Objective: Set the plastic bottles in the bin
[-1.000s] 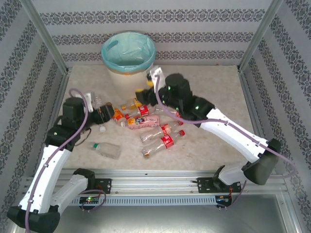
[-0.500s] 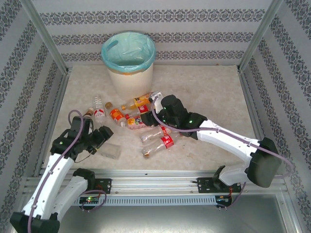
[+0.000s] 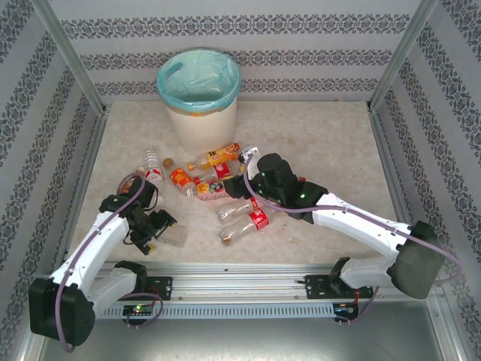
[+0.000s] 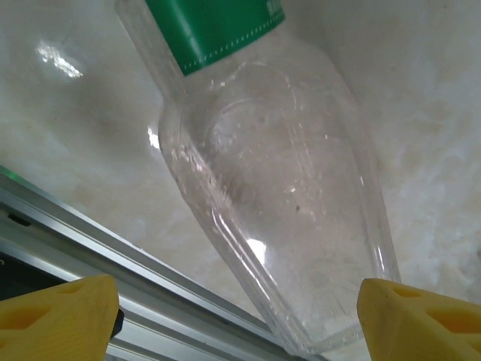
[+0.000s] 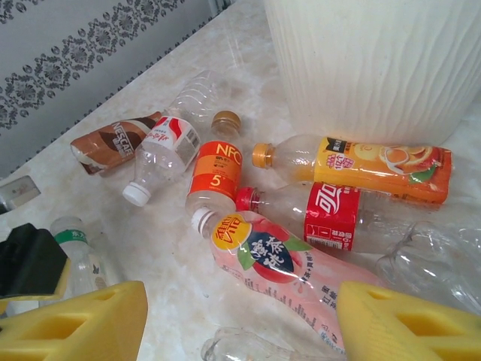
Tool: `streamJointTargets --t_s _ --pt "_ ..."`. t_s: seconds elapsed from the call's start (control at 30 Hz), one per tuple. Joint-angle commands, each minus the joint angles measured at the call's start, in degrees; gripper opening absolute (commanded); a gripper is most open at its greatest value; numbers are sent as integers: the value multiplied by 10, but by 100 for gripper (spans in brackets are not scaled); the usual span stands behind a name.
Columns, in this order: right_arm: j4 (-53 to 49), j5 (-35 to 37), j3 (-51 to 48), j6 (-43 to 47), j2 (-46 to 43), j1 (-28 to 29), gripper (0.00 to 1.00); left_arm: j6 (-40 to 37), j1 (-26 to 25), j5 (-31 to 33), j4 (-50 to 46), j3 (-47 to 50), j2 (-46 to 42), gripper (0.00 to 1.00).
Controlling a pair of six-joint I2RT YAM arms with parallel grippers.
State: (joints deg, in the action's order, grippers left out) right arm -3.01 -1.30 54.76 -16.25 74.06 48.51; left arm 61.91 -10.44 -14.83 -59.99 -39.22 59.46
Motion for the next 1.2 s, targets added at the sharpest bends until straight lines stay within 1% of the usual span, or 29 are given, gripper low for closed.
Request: streamJointTargets --t_s 0.0,0.13,0.3,0.53,0.67,0.77,0.8,0.93,0.97,1.07,1.17 --pt "25 -22 -4 -16 14 -1 68 -15 -2 26 39 -8 23 84" --pt "22 -39 2 -17 30 -2 67 -14 -1 8 87 -7 55 84" --pt "23 -50 4 -15 50 -2 67 -30 -1 37 111 7 77 84" --pt "28 -66 14 -32 79 0 67 -43 -2 30 161 28 111 82" --pt "25 -68 18 -34 86 1 67 -58 -1 34 168 26 118 78" --pt "23 -68 20 -31 89 2 66 -70 -2 38 169 26 111 71" --pt "20 -67 23 -30 90 2 66 -78 -2 38 171 26 105 65" --pt "10 -61 31 -26 87 2 66 -103 -1 40 156 28 64 55" --pt "6 -58 32 -24 83 2 66 -109 -2 40 147 27 46 50" --pt "-6 -51 38 -20 74 2 66 -117 -2 56 91 12 -30 49" --pt "-28 -45 46 -15 63 1 66 -126 -2 86 20 -36 -122 46"
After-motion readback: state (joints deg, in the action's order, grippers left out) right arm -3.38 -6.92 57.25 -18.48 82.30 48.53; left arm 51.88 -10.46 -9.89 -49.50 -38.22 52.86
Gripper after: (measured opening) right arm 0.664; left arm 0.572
